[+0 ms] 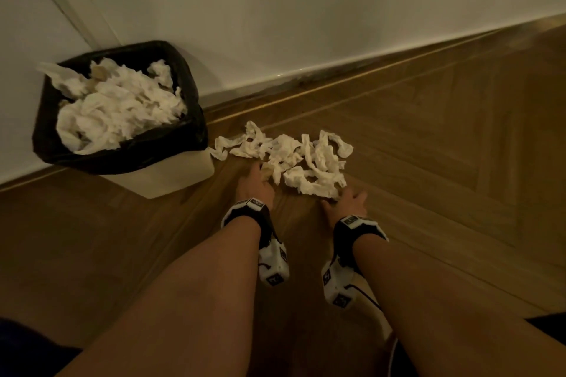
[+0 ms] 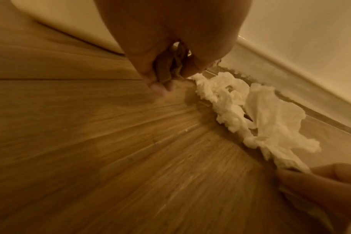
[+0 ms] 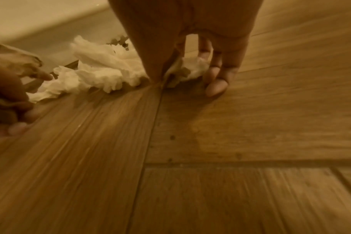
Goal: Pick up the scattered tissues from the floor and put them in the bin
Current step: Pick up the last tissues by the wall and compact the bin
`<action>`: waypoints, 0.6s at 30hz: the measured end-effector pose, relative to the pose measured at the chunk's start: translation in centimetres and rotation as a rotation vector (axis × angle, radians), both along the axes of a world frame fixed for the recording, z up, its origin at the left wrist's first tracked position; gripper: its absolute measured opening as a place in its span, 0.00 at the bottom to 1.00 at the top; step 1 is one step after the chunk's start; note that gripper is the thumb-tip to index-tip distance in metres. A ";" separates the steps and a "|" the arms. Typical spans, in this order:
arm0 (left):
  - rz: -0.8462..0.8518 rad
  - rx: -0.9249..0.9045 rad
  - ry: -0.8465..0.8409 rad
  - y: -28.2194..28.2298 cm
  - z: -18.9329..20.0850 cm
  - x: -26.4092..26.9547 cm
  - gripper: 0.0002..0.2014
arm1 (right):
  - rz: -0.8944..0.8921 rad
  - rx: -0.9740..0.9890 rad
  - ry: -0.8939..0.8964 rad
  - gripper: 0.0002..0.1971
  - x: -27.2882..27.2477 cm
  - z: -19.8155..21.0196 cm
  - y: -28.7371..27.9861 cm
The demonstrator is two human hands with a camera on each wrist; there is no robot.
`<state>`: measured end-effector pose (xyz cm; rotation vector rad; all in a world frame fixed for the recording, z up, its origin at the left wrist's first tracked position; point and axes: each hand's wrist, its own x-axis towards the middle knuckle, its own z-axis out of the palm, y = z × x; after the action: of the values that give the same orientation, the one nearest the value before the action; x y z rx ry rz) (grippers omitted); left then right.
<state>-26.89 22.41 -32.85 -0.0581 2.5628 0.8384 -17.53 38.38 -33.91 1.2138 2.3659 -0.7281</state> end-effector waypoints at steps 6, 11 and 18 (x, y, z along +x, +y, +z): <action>-0.026 -0.009 -0.123 -1.4 0.1 -0.3 0.22 | 0.132 -0.036 0.017 0.17 -0.2 1.6 0.2; -0.131 -0.012 -0.203 -1.8 1.8 -0.5 0.20 | -0.191 -0.441 0.210 0.19 0.8 2.0 0.4; -0.120 -0.215 -0.251 -3.3 4.5 0.5 0.25 | -0.708 -0.905 0.359 0.12 0.8 5.0 -0.3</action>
<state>-26.37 19.10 -28.31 -0.0691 2.3817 0.4761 -16.75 38.12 -28.93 1.5010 1.3862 -2.0794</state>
